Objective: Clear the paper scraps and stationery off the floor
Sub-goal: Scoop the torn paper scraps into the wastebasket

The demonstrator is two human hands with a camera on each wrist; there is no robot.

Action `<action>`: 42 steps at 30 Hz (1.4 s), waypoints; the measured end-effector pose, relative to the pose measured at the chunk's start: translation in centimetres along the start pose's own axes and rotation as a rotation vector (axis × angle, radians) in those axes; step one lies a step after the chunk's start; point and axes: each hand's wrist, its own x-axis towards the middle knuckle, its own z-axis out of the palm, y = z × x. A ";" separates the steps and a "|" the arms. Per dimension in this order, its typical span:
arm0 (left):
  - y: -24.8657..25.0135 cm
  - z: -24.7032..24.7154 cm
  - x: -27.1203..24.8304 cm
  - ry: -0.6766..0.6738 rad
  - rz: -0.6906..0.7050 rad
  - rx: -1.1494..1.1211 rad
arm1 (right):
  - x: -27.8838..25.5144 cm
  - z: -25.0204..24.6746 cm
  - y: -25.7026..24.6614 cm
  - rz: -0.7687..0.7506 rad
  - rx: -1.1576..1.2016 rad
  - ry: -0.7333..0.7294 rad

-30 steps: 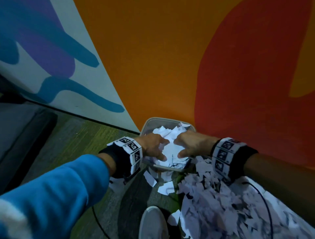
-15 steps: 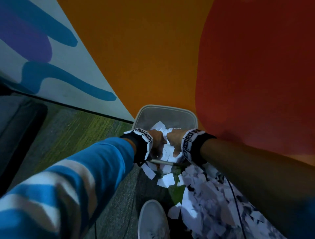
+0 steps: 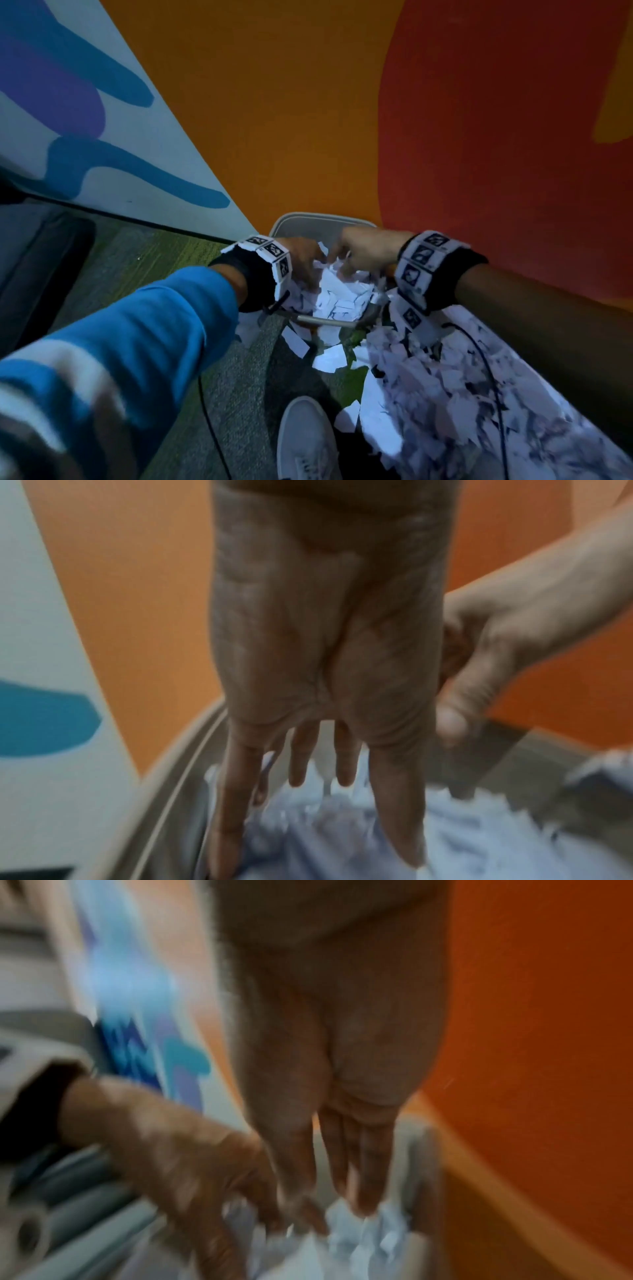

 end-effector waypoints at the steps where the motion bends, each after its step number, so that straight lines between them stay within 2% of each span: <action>1: 0.0 -0.9 -0.5 0.002 0.014 0.000 | -1.2 -0.8 0.4 0.008 0.086 0.086; 4: 0.6 -2.3 -1.7 0.027 0.044 0.006 | -4.9 -1.7 2.3 0.112 0.325 0.316; 6: 1.2 -2.7 -2.7 0.055 0.051 0.014 | -7.2 -1.1 3.3 0.218 0.450 0.376; 9: 2.0 -2.9 -4.2 0.134 0.072 0.030 | -9.8 1.3 3.6 0.332 0.636 0.217; 12: 3.0 -3.5 -6.1 0.170 0.101 0.044 | -10.8 4.0 2.9 0.328 0.755 0.079; 16: 4.1 -4.7 -8.7 0.186 0.125 0.010 | -10.9 6.3 2.1 0.331 0.870 0.128; 21: 4.0 -4.9 -11.5 0.262 0.111 -0.060 | -12.2 5.1 1.2 0.310 0.820 0.196; 26: 3.3 -3.2 -13.2 0.466 0.054 -0.276 | -11.8 1.0 -1.5 0.196 0.825 0.328; 29: 2.7 -2.0 -13.5 0.466 -0.024 -0.307 | -10.8 -0.7 -3.5 0.153 0.808 0.365; 33: 2.0 -1.6 -13.3 0.437 -0.078 -0.345 | -10.5 -1.9 -3.7 0.149 0.593 0.260; 37: 4.4 -1.9 -12.4 0.437 0.009 -0.407 | -13.9 -3.5 -1.5 0.159 0.440 0.174; 42: 11.8 -1.0 -9.7 0.346 0.220 -0.414 | -20.0 -4.5 3.2 0.200 0.352 0.091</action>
